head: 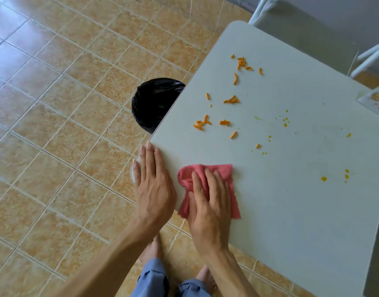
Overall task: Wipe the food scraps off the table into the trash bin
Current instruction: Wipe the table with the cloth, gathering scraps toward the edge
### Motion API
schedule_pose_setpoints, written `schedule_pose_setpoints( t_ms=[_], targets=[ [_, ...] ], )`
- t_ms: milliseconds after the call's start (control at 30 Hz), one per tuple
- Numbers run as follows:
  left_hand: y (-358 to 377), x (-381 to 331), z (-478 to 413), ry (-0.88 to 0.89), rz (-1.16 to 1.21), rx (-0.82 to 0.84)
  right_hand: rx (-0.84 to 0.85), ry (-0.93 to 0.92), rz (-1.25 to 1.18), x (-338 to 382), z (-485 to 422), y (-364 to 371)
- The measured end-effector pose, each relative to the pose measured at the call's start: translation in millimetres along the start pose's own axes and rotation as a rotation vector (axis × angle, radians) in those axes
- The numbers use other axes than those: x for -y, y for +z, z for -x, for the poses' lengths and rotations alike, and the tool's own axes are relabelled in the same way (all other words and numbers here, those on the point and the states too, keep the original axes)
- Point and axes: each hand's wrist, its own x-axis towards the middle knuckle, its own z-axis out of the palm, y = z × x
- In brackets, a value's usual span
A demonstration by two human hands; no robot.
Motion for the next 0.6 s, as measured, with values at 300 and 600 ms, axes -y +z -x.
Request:
schedule_pose_setpoints(
  t_ms=[300,600],
  targets=[
    [16.2,-48.6,-1.1,0.269,0.055,0.052,-0.053,0.093,0.021,-39.3,-47.7,-5.8],
    [48.9,-115.2,-12.0,0.416,0.044,0.081,-0.202,0.331,0.147,-131.7,-51.1,-38.4]
  ],
)
